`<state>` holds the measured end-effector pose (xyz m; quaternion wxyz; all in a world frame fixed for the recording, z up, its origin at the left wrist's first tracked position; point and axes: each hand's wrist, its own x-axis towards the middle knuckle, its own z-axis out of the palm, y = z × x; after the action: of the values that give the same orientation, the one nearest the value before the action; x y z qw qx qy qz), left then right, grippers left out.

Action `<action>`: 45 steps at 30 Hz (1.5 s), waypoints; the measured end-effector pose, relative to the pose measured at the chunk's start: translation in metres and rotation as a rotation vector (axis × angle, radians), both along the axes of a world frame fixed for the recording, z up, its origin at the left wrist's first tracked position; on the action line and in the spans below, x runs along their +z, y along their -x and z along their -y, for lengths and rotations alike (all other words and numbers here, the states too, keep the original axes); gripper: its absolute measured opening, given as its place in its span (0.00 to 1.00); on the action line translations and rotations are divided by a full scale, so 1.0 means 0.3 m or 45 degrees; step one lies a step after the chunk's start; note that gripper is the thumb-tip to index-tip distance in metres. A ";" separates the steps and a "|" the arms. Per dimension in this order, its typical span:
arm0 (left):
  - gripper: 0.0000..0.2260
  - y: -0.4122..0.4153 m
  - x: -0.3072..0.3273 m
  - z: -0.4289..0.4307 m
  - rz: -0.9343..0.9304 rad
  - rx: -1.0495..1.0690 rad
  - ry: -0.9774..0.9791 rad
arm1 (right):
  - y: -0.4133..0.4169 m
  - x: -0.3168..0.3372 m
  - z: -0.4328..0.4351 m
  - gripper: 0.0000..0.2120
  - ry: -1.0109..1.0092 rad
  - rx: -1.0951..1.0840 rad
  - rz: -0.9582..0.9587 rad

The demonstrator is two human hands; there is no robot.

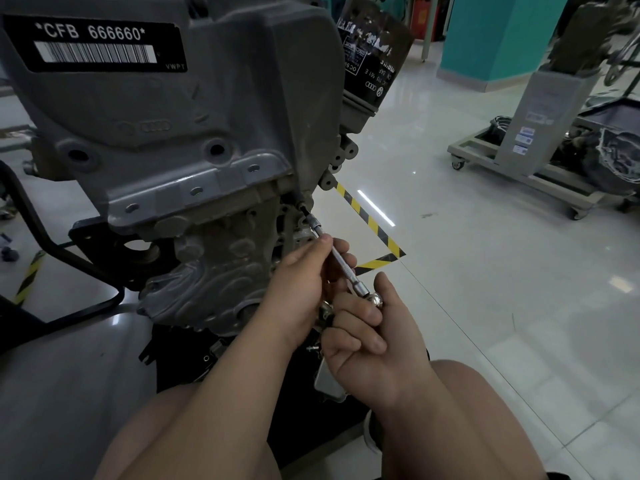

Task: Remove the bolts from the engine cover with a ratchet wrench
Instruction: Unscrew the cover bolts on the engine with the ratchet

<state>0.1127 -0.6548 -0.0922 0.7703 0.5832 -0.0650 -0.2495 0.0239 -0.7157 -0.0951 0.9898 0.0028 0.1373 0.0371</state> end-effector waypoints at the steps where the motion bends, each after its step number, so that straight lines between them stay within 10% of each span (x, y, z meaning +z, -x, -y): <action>1: 0.19 0.002 -0.002 0.002 0.016 0.023 -0.008 | 0.001 0.001 0.000 0.24 0.076 0.000 -0.026; 7: 0.18 0.011 -0.003 0.004 0.069 0.070 -0.041 | -0.005 0.002 0.007 0.26 0.703 -0.088 -0.204; 16: 0.18 0.005 -0.001 -0.004 0.067 0.070 -0.060 | 0.016 -0.020 0.025 0.13 2.622 -0.394 -0.333; 19: 0.19 0.004 0.000 -0.007 0.052 0.071 -0.040 | 0.020 -0.029 0.034 0.14 2.913 -0.419 -0.308; 32: 0.15 0.008 -0.005 0.006 0.142 0.035 -0.009 | -0.011 0.000 0.059 0.31 0.744 0.017 -0.129; 45: 0.21 0.013 -0.016 0.010 0.150 -0.026 -0.006 | 0.000 -0.009 0.060 0.31 0.397 0.249 -0.019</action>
<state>0.1087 -0.6578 -0.0969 0.7613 0.5979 -0.1154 -0.2227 0.0239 -0.7339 -0.0977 0.9689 -0.1638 0.1482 0.1115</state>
